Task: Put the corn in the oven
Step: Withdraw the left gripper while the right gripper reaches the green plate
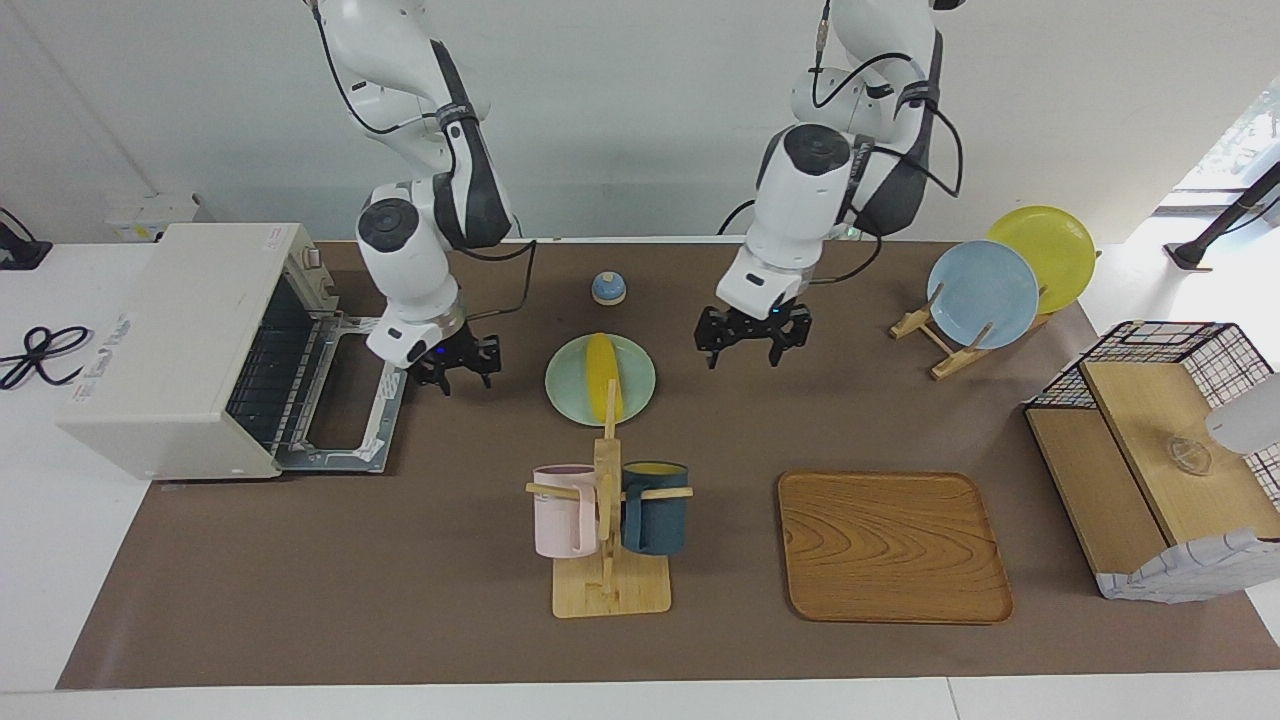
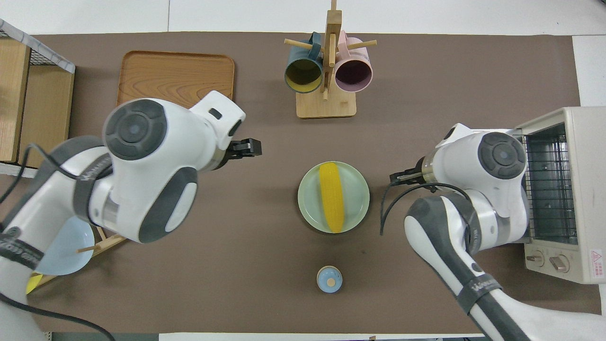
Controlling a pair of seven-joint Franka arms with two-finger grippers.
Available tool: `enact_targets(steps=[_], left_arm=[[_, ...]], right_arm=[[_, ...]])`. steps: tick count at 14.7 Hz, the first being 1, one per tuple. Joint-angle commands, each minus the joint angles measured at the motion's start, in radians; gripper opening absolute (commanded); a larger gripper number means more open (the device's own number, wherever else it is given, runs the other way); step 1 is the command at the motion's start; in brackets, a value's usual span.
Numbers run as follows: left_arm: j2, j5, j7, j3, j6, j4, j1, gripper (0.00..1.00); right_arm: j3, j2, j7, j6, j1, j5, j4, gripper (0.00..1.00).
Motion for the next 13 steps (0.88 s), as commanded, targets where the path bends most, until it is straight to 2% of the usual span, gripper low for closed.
enact_targets(steps=[1,2,4,5,6,8,13], left_arm=[[-0.076,0.002,0.119,-0.008,-0.092,-0.006,0.123,1.0],[-0.093,0.002,0.16,-0.008,-0.122,0.009,0.157,1.0],[-0.096,0.002,0.237,-0.007,-0.196,0.064,0.229,1.0],[-0.097,0.007,0.288,-0.007,-0.251,0.103,0.269,1.0],[-0.102,0.013,0.308,-0.007,-0.28,0.106,0.278,1.0],[-0.125,0.027,0.34,-0.007,-0.326,0.104,0.289,1.0],[-0.176,0.062,0.369,-0.005,-0.423,0.105,0.309,1.0]], right_arm=[[0.0,0.061,0.14,-0.131,0.1,0.018,0.175,1.0],[0.0,0.076,0.23,-0.165,0.142,0.014,0.218,1.0],[0.0,0.09,0.333,-0.158,0.218,-0.001,0.245,1.0],[0.0,0.168,0.395,-0.151,0.3,-0.027,0.28,1.0],[0.0,0.21,0.45,-0.138,0.345,-0.079,0.294,1.0],[0.002,0.256,0.533,-0.086,0.358,-0.126,0.301,1.0],[0.005,0.271,0.541,-0.033,0.373,-0.123,0.272,1.0]])
